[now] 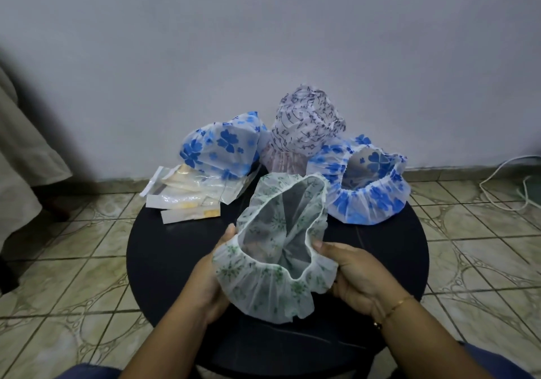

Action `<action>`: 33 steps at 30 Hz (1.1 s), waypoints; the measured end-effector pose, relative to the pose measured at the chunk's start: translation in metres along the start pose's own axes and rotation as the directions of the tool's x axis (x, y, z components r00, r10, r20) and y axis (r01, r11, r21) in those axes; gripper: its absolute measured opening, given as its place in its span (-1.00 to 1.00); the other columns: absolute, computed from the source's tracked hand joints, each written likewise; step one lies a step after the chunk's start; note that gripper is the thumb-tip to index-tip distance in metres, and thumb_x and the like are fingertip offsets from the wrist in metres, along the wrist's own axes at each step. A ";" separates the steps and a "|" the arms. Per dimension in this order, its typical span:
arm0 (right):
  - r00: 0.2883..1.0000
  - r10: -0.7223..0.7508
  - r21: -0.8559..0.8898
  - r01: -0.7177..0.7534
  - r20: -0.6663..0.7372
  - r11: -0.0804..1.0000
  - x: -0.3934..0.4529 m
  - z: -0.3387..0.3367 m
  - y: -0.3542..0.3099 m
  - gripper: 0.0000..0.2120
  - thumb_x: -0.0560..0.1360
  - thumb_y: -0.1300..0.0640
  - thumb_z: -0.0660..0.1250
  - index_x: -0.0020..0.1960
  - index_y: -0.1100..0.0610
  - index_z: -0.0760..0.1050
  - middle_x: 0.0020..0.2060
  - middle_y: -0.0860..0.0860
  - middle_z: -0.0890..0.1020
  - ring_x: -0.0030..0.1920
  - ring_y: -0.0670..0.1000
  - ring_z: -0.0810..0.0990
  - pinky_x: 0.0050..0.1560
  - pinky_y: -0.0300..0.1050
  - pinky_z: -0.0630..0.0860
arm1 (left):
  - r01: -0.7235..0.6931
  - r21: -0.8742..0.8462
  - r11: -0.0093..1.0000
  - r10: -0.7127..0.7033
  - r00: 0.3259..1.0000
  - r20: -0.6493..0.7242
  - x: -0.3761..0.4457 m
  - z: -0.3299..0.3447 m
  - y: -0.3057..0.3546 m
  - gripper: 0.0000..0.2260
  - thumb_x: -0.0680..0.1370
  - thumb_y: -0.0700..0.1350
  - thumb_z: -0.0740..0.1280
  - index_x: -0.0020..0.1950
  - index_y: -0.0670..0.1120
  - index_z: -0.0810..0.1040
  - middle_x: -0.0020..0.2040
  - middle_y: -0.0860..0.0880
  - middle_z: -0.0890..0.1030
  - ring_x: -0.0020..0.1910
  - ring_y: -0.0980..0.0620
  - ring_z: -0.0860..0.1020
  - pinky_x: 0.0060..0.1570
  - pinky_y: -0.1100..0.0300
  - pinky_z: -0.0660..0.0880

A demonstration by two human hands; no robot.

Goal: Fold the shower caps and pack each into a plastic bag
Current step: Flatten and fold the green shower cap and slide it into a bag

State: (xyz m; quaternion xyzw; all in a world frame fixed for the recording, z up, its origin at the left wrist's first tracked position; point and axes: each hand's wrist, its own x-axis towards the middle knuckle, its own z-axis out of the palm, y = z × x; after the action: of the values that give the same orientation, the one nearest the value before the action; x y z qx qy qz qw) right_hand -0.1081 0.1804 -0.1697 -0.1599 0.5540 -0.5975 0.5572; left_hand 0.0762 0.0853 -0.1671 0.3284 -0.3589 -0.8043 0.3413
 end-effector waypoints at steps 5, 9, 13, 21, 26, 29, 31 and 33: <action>0.993 -0.024 0.046 0.030 -0.112 0.999 -0.003 -0.017 -0.009 -0.83 0.46 0.29 0.32 -0.01 0.37 0.57 -0.15 0.27 0.67 -0.11 0.20 0.63 0.05 0.15 0.54 | 0.017 0.223 0.975 0.013 0.991 -0.134 -0.001 -0.009 0.012 -0.66 0.22 -0.21 0.51 -0.05 -0.22 0.60 -0.31 -0.12 0.64 -0.33 -0.05 0.61 -0.24 0.11 0.49; 0.972 -0.051 0.022 0.057 -0.228 0.998 -0.001 -0.036 -0.019 -0.84 0.48 0.33 0.29 0.03 0.36 0.55 -0.11 0.25 0.66 -0.14 0.17 0.64 -0.12 0.04 0.61 | 0.022 0.272 0.962 0.052 0.964 -0.260 0.009 -0.032 0.022 -0.86 0.50 -0.17 0.37 -0.05 -0.25 0.57 -0.20 -0.20 0.64 -0.22 -0.12 0.60 -0.13 0.01 0.51; 0.940 -0.064 -0.017 0.062 -0.336 0.998 0.002 -0.056 -0.026 -0.78 0.47 0.34 0.32 0.11 0.33 0.50 -0.17 0.19 0.67 -0.27 0.09 0.65 -0.36 -0.10 0.63 | 0.048 0.421 0.906 0.111 0.932 -0.346 0.018 -0.052 0.028 -0.87 0.55 -0.16 0.31 -0.16 -0.18 0.50 -0.26 -0.14 0.57 -0.32 -0.04 0.52 -0.42 0.17 0.47; 0.891 -0.183 -0.161 0.126 -0.416 0.979 0.003 -0.049 -0.022 -0.81 0.51 0.27 0.32 0.11 0.24 0.45 -0.12 0.15 0.62 -0.23 0.07 0.62 -0.48 -0.14 0.57 | 0.119 0.878 0.463 0.472 0.806 -0.358 0.011 -0.048 0.021 -0.82 0.47 -0.06 0.34 -0.12 -0.18 0.52 -0.14 -0.15 0.59 -0.27 -0.04 0.53 -0.30 0.11 0.41; 0.865 -0.336 -0.304 0.228 -0.374 0.925 -0.005 -0.043 -0.016 -0.66 0.51 -0.08 0.28 0.16 0.14 0.44 -0.05 0.05 0.62 -0.07 0.02 0.63 -0.09 0.02 0.60 | -0.151 0.968 0.202 0.503 0.864 0.029 0.003 -0.046 0.014 -0.38 0.42 -0.20 0.42 0.40 0.10 0.27 0.53 0.10 0.05 0.42 0.06 0.19 0.35 -0.04 0.27; 0.816 -0.448 -0.635 0.133 -0.366 0.761 -0.019 -0.043 -0.018 -0.39 0.39 -0.38 0.13 0.08 0.15 0.44 -0.13 0.06 0.61 -0.18 0.02 0.61 -0.23 -0.06 0.53 | -0.242 0.969 0.041 0.419 0.885 0.203 -0.001 -0.043 0.015 -0.37 0.44 -0.26 0.34 0.41 0.21 0.30 0.52 0.24 -0.03 0.47 0.10 0.11 0.41 -0.05 0.19; 0.836 -0.409 -0.717 0.028 -0.365 0.696 -0.029 -0.043 -0.022 -0.23 0.26 -0.50 0.01 -0.04 0.19 0.43 -0.24 0.10 0.63 -0.34 0.04 0.61 -0.34 -0.14 0.42 | -0.184 0.983 -0.008 0.338 0.925 0.175 -0.002 -0.042 0.012 -0.48 0.49 -0.21 0.27 0.39 0.20 0.35 0.52 0.22 0.05 0.47 0.10 0.15 0.41 0.02 0.20; 0.909 -0.273 -0.738 -0.054 -0.314 0.672 -0.040 -0.039 -0.027 -0.20 0.21 -0.52 -0.02 -0.04 0.18 0.42 -0.31 0.10 0.66 -0.48 0.04 0.59 -0.41 -0.19 0.36 | -0.118 0.992 -0.053 0.323 0.938 0.128 -0.003 -0.042 0.010 -0.59 0.54 -0.15 0.19 0.36 0.15 0.42 0.52 0.14 0.15 0.45 0.09 0.19 0.39 0.09 0.23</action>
State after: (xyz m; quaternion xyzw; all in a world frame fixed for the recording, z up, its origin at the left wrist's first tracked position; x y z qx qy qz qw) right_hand -0.1396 0.2270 -0.1427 -0.2777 0.8366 -0.3779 0.2831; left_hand 0.1134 0.0676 -0.1799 0.4667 -0.8428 -0.2176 0.1565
